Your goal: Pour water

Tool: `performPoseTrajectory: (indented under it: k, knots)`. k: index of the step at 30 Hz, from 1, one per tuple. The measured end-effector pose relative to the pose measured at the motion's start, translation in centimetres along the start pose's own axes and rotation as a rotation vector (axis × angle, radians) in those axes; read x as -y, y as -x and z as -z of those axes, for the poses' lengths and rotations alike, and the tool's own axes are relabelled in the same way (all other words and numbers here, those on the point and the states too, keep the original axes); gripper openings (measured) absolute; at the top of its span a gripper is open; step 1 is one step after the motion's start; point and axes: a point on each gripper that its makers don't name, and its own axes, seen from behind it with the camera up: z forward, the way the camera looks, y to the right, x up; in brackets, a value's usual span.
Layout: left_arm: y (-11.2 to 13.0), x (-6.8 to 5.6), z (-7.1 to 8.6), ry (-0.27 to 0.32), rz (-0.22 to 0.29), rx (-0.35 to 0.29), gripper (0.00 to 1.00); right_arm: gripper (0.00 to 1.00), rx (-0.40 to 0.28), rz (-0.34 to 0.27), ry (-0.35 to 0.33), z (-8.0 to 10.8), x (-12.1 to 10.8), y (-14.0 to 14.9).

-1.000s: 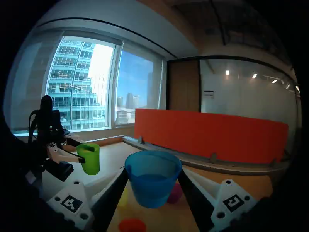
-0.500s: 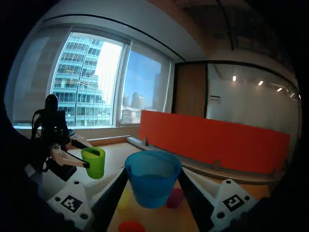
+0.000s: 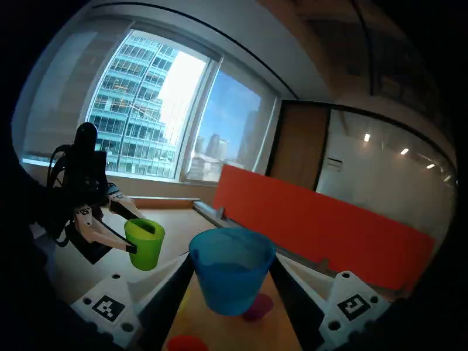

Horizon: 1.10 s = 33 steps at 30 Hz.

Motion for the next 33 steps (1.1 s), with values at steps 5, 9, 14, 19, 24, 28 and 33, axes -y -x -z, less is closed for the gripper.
performPoseTrajectory:
  k: [5, 9, 14, 19, 24, 28, 33]
  knots:
    - [0.1, -0.3, -0.2, 0.009, 0.001, 0.001, 0.86, 0.9, 0.007, 0.047, -0.008, -0.3, 0.2, -0.4]
    - [0.2, -0.4, -0.5, 0.014, 0.001, 0.003, 0.86, 0.9, 0.011, 0.075, -0.016, -0.5, 0.5, -0.8]
    - [0.3, -0.5, -0.6, 0.02, 0.003, 0.003, 0.86, 0.9, 0.012, 0.111, -0.025, -0.8, 0.6, -1.4]
    - [0.3, -0.7, -0.8, 0.026, 0.003, 0.004, 0.86, 0.9, 0.016, 0.142, -0.03, -1.2, 0.6, -1.9]
    - [0.4, -0.9, -1.0, 0.032, 0.004, 0.005, 0.86, 0.9, 0.016, 0.178, -0.034, -1.5, 0.7, -2.5]
    - [0.4, -1.1, -1.0, 0.036, 0.004, 0.006, 0.86, 0.9, 0.016, 0.209, -0.037, -1.8, 0.8, -3.0]
    - [0.3, -1.4, -1.2, 0.044, 0.004, 0.005, 0.86, 0.9, 0.015, 0.251, -0.041, -2.1, 1.0, -3.6]
